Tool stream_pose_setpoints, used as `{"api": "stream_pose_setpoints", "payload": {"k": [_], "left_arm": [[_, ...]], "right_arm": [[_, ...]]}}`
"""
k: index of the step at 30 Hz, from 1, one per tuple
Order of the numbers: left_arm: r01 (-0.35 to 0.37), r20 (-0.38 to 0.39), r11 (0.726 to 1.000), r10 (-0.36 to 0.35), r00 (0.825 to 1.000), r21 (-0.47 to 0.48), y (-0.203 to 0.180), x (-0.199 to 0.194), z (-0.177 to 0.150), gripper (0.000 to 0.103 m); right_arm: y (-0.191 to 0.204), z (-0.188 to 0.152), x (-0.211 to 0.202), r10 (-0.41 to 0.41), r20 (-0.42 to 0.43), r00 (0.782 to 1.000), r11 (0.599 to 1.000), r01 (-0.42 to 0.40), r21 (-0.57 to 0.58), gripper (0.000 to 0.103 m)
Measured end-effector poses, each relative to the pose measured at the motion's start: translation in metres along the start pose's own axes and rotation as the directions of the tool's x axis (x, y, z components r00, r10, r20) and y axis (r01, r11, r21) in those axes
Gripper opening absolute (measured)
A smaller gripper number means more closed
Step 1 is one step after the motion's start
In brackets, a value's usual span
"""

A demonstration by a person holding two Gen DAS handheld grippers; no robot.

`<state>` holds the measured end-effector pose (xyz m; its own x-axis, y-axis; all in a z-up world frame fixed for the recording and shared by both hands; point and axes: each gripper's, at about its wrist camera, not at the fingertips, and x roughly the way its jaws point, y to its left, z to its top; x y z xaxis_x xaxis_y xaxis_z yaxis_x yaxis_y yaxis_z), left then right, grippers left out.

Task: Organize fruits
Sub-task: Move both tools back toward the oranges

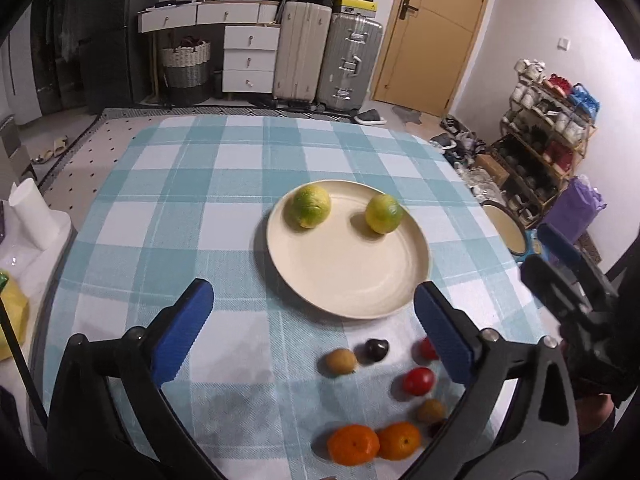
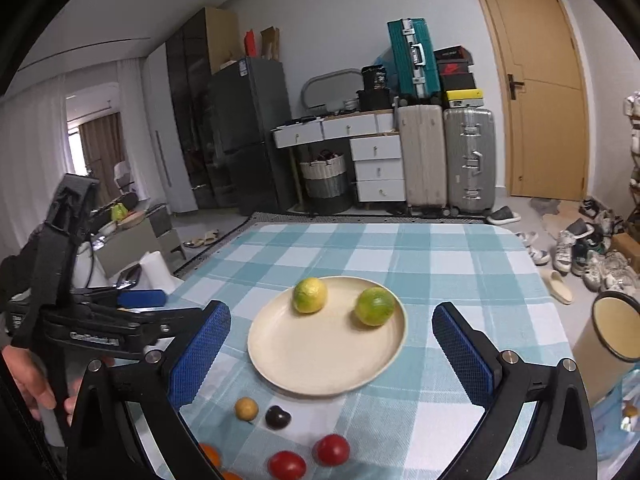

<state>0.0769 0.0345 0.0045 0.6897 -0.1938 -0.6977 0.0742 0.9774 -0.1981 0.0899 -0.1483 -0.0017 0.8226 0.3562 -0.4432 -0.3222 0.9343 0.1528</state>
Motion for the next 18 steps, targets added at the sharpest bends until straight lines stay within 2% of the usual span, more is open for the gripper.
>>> {"api": "stream_pose_setpoints", "payload": {"k": [2, 4, 8, 11, 13, 18], "left_arm": [[0.02, 0.021, 1.0, -0.02, 1.0, 0.013, -0.004, -0.006, -0.005, 0.102], [0.025, 0.032, 0.999, -0.026, 0.999, 0.028, -0.008, -0.011, -0.009, 0.102], [0.036, 0.048, 0.999, -0.038, 0.998, 0.033, -0.011, -0.02, -0.022, 0.102], [0.035, 0.029, 0.999, -0.036, 0.999, 0.027, -0.01, -0.02, -0.032, 0.102], [0.011, 0.006, 1.0, -0.011, 1.0, 0.025, -0.008, -0.015, -0.04, 0.102], [0.032, -0.066, 0.999, -0.031, 0.997, 0.013, -0.004, -0.004, -0.066, 0.102]], "right_arm": [[0.0, -0.005, -0.004, -0.021, -0.011, 1.0, 1.0, 0.021, 0.013, 0.103], [0.0, -0.013, -0.011, -0.052, 0.017, 0.999, 0.998, 0.052, 0.02, 0.103], [0.004, -0.022, -0.02, -0.043, 0.012, 0.999, 0.999, 0.043, 0.009, 0.103], [0.005, -0.026, -0.023, -0.016, -0.008, 1.0, 1.0, 0.016, 0.02, 0.103], [0.007, -0.03, -0.027, -0.006, -0.018, 1.0, 1.0, 0.006, 0.03, 0.103], [0.008, -0.038, -0.034, 0.012, -0.039, 0.999, 0.998, -0.009, 0.064, 0.103]]}}
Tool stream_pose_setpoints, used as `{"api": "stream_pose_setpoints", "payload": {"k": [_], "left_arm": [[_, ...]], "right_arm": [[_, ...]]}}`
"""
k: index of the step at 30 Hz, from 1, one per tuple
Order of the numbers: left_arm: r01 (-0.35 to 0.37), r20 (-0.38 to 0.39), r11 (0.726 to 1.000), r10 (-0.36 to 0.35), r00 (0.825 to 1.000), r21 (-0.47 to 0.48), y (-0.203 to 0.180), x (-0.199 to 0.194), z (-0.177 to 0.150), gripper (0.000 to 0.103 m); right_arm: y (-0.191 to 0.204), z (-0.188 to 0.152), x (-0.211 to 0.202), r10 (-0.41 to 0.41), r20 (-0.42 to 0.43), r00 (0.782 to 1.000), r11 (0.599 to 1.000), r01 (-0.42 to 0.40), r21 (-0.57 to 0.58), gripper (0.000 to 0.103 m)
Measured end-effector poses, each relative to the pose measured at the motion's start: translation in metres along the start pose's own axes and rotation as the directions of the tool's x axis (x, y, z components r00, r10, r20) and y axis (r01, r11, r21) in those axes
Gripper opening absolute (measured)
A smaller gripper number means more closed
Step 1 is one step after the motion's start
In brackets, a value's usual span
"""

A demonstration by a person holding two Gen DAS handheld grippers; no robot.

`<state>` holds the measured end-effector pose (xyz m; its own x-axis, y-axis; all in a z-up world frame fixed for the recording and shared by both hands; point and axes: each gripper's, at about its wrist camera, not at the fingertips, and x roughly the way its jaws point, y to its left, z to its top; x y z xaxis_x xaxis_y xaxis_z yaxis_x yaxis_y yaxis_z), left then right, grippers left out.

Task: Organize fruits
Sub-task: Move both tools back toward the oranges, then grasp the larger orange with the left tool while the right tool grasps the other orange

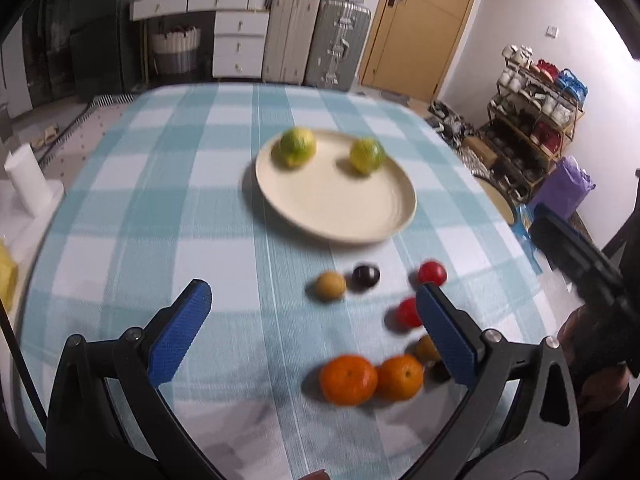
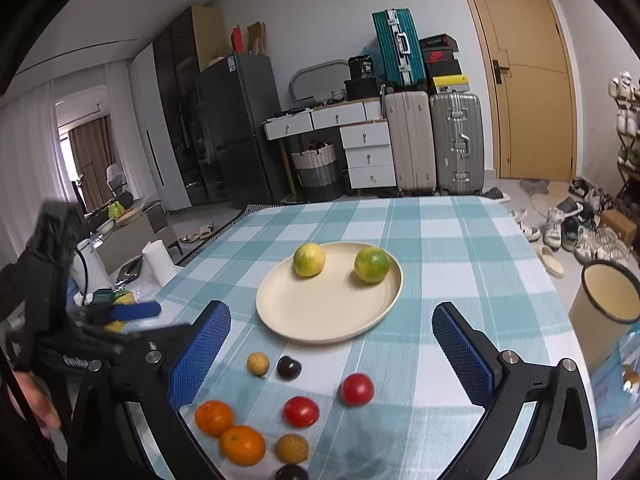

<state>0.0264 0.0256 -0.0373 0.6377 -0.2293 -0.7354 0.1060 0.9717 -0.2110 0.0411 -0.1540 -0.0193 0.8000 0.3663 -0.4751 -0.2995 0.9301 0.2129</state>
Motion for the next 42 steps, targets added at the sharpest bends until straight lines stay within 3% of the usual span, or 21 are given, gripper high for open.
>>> {"api": "stream_pose_setpoints", "payload": {"k": [17, 31, 33, 37, 39, 42], "left_arm": [[-0.007, -0.082, 1.0, 0.007, 0.997, 0.001, 0.006, 0.019, -0.035, 0.102], [0.09, -0.116, 0.994, -0.096, 0.989, -0.059, 0.018, 0.031, -0.05, 0.101], [0.113, -0.115, 0.991, -0.12, 0.986, -0.065, 0.018, 0.032, -0.051, 0.098], [0.145, -0.119, 0.987, -0.153, 0.981, -0.073, 0.018, 0.033, -0.053, 0.08], [0.166, -0.129, 0.982, -0.177, 0.976, -0.091, 0.02, 0.034, -0.054, 0.062], [0.209, -0.148, 0.971, -0.225, 0.963, -0.115, 0.021, 0.038, -0.055, 0.052]], "right_arm": [[0.012, -0.031, -0.011, 0.026, -0.08, 0.996, 0.999, -0.029, -0.043, 0.103], [0.012, -0.045, -0.013, 0.037, -0.127, 0.991, 0.999, -0.042, -0.034, 0.103], [0.011, -0.045, -0.013, 0.04, -0.126, 0.991, 0.999, -0.043, -0.025, 0.103], [0.009, -0.046, -0.012, 0.045, -0.13, 0.99, 0.999, -0.047, -0.011, 0.103], [0.009, -0.046, -0.011, 0.047, -0.134, 0.99, 0.999, -0.049, -0.011, 0.103], [0.01, -0.047, -0.011, 0.058, -0.137, 0.989, 0.998, -0.06, -0.011, 0.103]]}}
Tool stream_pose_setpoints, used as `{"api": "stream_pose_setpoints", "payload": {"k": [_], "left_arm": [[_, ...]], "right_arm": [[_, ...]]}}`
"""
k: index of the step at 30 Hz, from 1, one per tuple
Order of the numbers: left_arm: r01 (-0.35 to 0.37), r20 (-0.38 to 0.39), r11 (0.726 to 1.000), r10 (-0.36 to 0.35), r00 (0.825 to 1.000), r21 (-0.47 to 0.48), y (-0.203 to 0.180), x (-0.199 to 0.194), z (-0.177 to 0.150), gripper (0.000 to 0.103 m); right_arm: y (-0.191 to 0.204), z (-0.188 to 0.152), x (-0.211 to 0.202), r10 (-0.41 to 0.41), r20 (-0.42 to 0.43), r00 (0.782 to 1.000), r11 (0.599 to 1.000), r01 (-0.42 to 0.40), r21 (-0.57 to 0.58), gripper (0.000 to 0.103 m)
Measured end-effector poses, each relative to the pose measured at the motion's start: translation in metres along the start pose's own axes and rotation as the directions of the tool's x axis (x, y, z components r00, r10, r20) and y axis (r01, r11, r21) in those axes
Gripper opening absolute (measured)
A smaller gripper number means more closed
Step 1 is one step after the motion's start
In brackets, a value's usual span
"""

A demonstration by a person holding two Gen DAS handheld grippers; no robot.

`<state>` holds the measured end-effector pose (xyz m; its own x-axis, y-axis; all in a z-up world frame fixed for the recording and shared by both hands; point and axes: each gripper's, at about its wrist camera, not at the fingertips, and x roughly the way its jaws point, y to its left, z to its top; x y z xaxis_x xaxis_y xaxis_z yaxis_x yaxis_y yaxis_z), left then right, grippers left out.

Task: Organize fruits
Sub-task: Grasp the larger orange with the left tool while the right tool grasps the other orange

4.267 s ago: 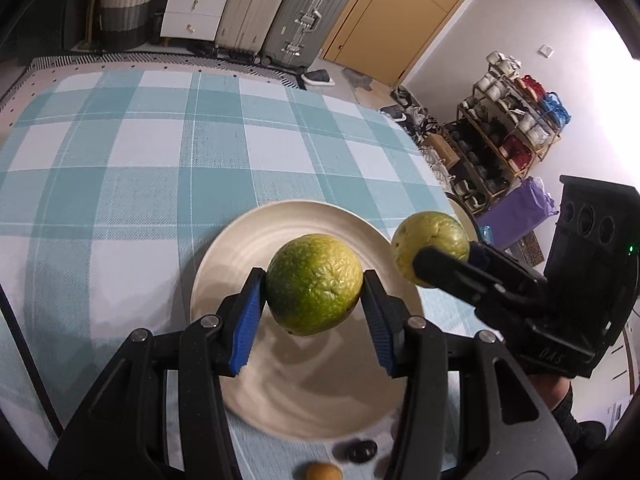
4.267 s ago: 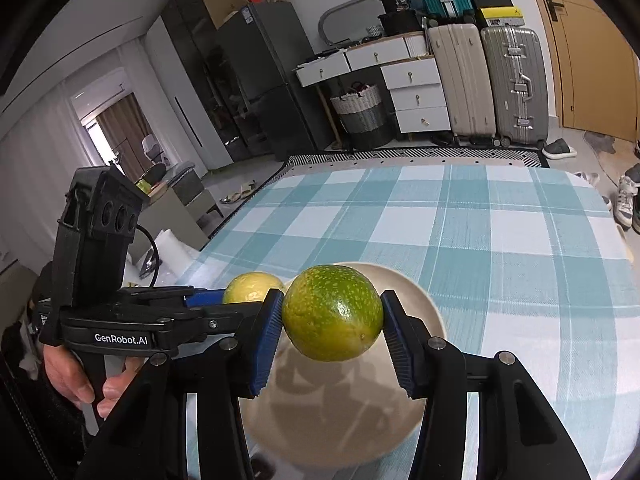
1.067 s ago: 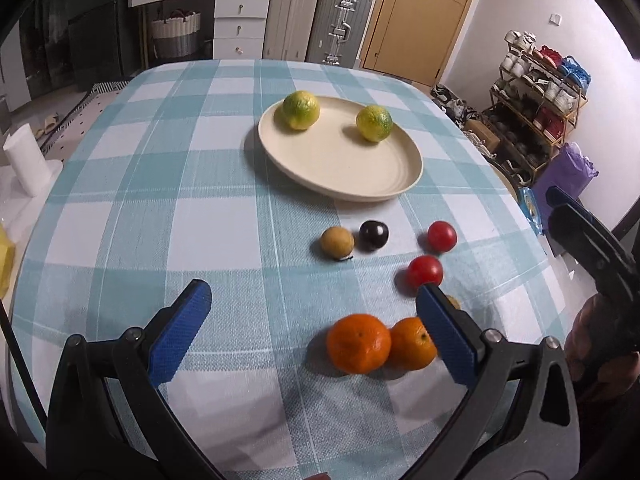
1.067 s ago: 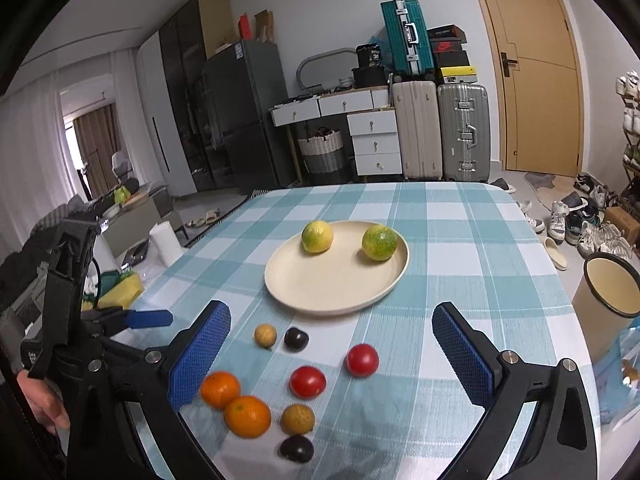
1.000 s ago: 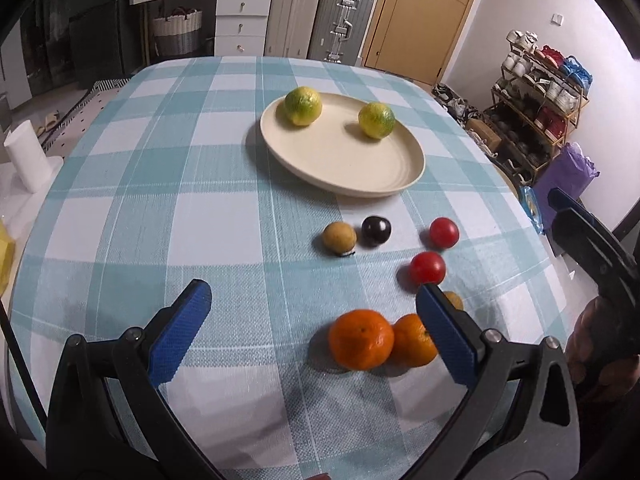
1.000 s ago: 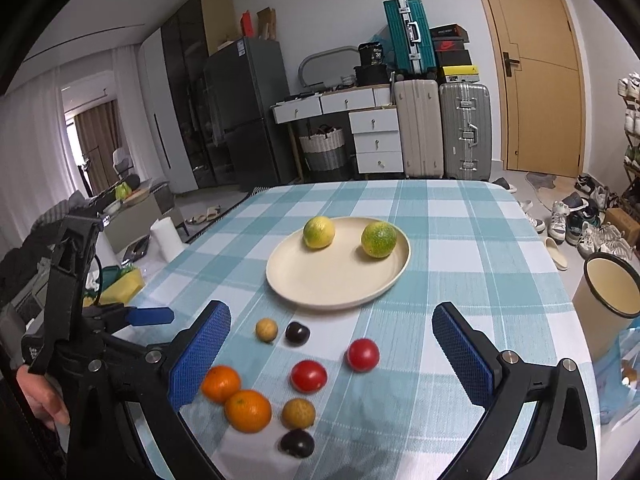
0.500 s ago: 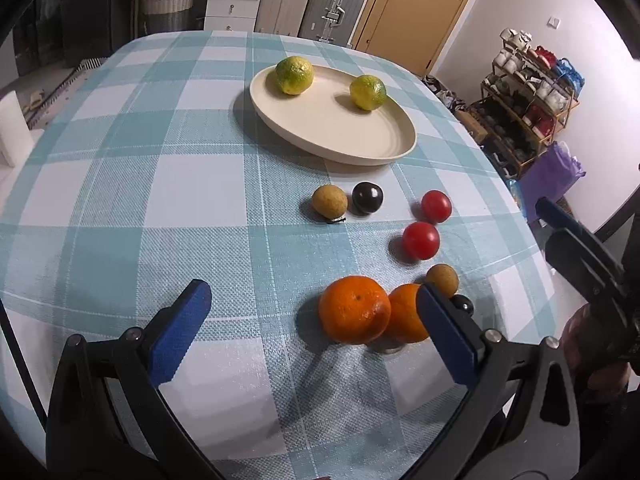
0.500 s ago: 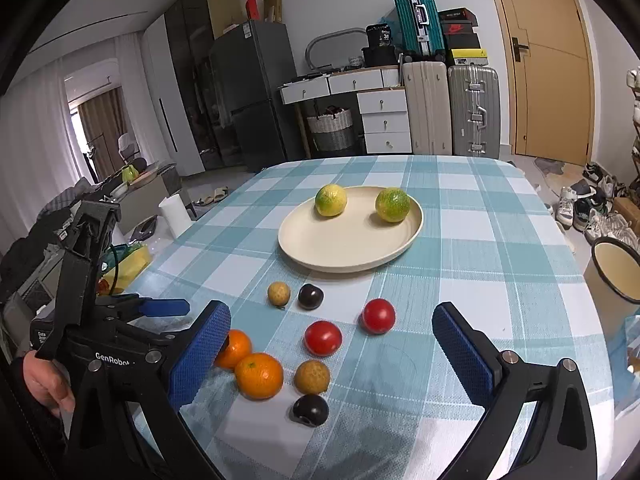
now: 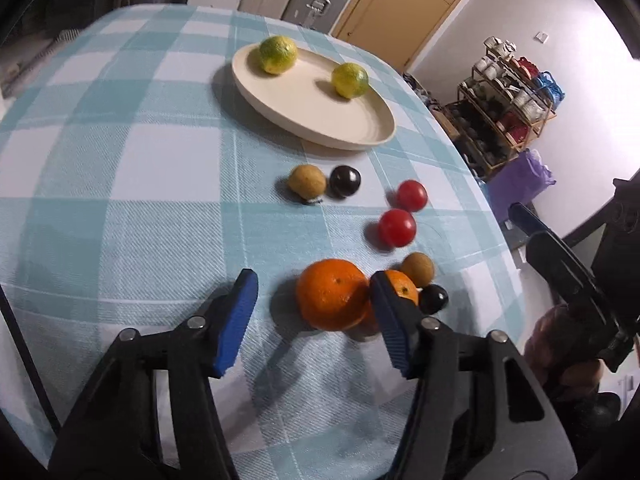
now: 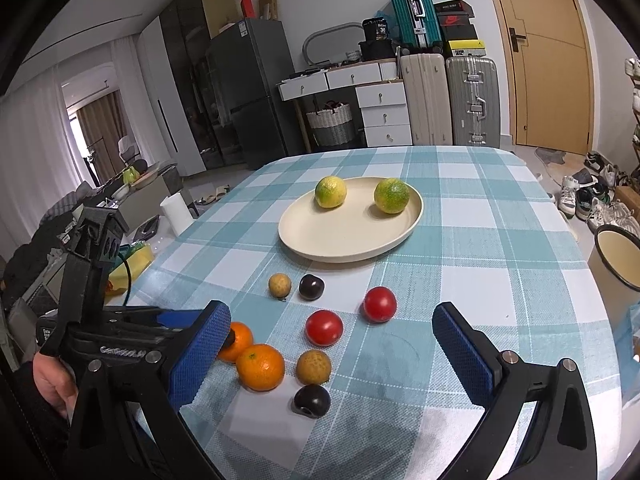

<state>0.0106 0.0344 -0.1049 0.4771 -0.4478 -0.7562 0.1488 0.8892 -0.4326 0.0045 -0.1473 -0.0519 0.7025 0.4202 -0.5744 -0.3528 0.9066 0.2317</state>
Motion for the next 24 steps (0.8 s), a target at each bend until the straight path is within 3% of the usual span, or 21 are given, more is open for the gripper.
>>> {"api": "stream_pose_setpoints", "payload": {"k": [4, 14, 24], "left_arm": [[0.042, -0.023, 0.999, -0.042, 0.999, 0.015, -0.005, 0.004, -0.002, 0.037], [0.056, 0.007, 0.998, -0.056, 0.998, -0.033, 0.007, -0.005, -0.001, 0.036], [0.05, 0.084, 0.998, -0.045, 0.995, -0.05, 0.022, -0.042, 0.009, 0.036]], "right_arm": [[0.002, -0.001, 0.0, 0.003, -0.002, 1.0, 1.0, -0.003, -0.012, 0.103], [0.006, -0.005, 0.0, 0.016, -0.015, 1.0, 1.0, -0.016, -0.016, 0.103], [0.024, -0.016, 0.014, 0.121, -0.103, 0.987, 0.992, -0.125, -0.033, 0.103]]}}
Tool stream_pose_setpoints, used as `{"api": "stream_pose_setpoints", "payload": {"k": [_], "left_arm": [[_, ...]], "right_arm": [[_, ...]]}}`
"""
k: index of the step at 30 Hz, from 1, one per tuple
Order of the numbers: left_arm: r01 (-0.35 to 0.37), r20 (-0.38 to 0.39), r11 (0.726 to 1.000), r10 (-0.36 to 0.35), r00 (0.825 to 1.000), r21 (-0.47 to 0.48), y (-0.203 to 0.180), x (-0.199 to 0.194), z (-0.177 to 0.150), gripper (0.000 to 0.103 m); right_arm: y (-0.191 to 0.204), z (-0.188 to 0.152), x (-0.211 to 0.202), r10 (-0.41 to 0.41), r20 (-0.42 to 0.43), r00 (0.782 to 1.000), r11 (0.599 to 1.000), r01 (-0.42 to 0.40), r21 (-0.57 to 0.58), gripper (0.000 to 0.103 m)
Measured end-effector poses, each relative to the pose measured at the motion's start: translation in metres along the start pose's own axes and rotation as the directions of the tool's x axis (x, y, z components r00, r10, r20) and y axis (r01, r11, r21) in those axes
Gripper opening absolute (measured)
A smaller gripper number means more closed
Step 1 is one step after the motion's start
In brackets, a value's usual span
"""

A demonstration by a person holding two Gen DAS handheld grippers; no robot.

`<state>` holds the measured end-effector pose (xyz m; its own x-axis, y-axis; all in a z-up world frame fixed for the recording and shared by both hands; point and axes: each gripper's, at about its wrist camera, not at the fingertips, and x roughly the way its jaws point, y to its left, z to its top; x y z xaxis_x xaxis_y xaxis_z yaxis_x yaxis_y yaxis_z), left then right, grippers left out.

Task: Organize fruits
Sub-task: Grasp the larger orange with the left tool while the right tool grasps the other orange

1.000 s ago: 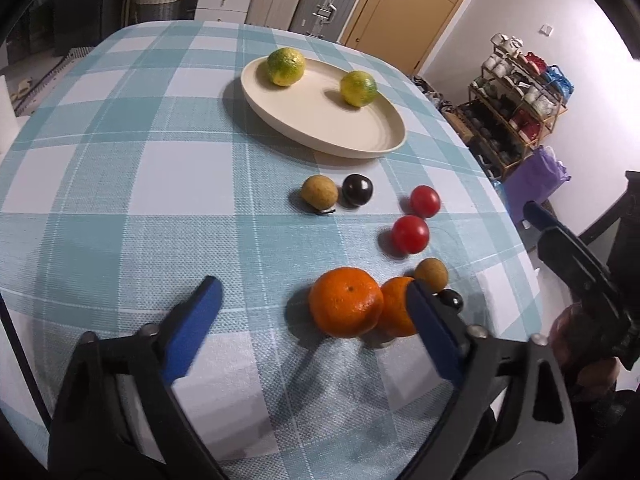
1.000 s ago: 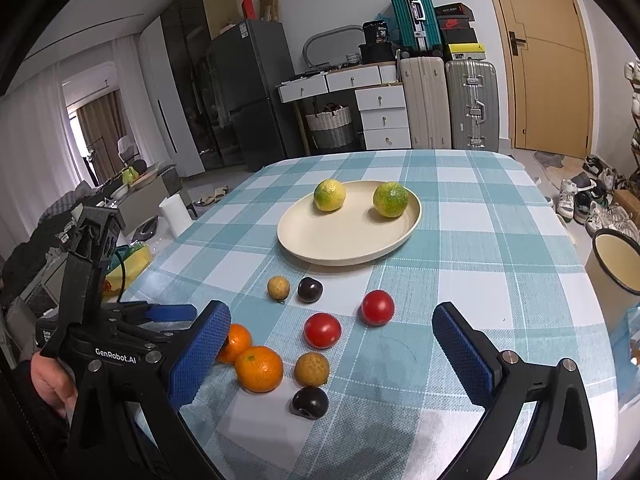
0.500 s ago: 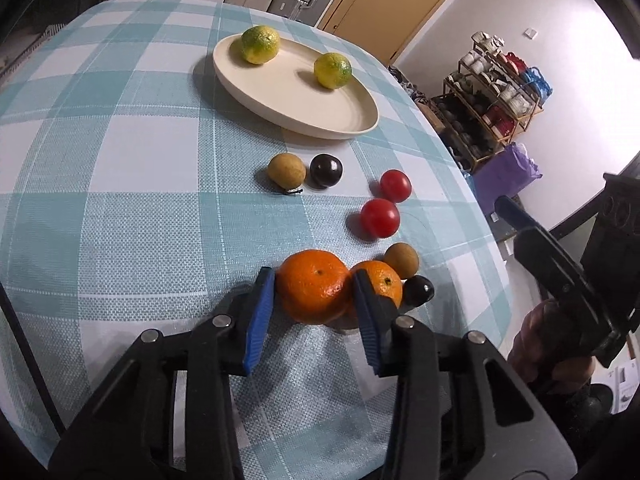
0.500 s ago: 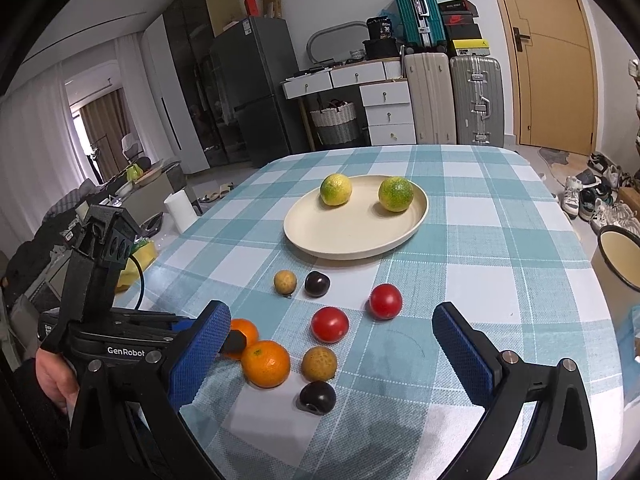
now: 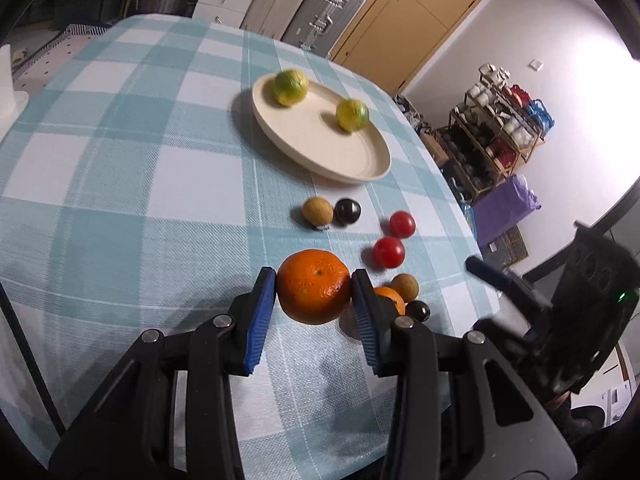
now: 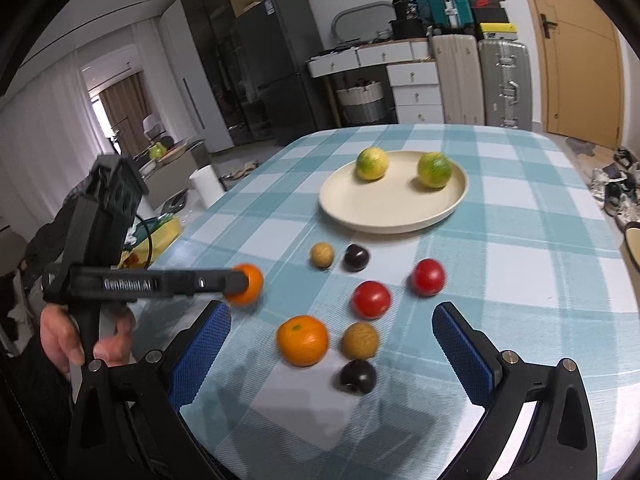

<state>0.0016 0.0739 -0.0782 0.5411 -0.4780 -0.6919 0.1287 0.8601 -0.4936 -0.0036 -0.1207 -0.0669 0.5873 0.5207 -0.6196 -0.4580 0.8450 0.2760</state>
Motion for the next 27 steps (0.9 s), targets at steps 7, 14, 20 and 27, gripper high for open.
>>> {"api": "stream_pose_setpoints", "payload": {"k": [7, 14, 20, 27], "left_arm": [[-0.001, 0.033, 1.0, 0.001, 0.999, -0.016, 0.009, -0.017, 0.004, 0.036], [0.002, 0.025, 1.0, -0.001, 1.0, -0.027, 0.014, -0.017, -0.002, 0.036], [0.0, 0.016, 0.999, 0.001, 1.0, -0.042, 0.019, -0.015, -0.004, 0.036], [0.005, 0.006, 0.998, -0.005, 1.0, -0.06, 0.027, -0.01, -0.006, 0.036]], "right_arm": [[0.014, -0.009, 0.015, 0.064, -0.062, 0.996, 0.998, -0.065, -0.007, 0.103], [0.024, -0.015, 0.028, 0.08, -0.091, 0.993, 0.997, -0.081, -0.006, 0.099], [0.033, -0.015, 0.036, 0.061, -0.11, 0.992, 0.997, -0.065, -0.035, 0.092], [0.047, -0.017, 0.05, -0.082, -0.127, 0.988, 0.984, 0.06, -0.166, 0.078]]}}
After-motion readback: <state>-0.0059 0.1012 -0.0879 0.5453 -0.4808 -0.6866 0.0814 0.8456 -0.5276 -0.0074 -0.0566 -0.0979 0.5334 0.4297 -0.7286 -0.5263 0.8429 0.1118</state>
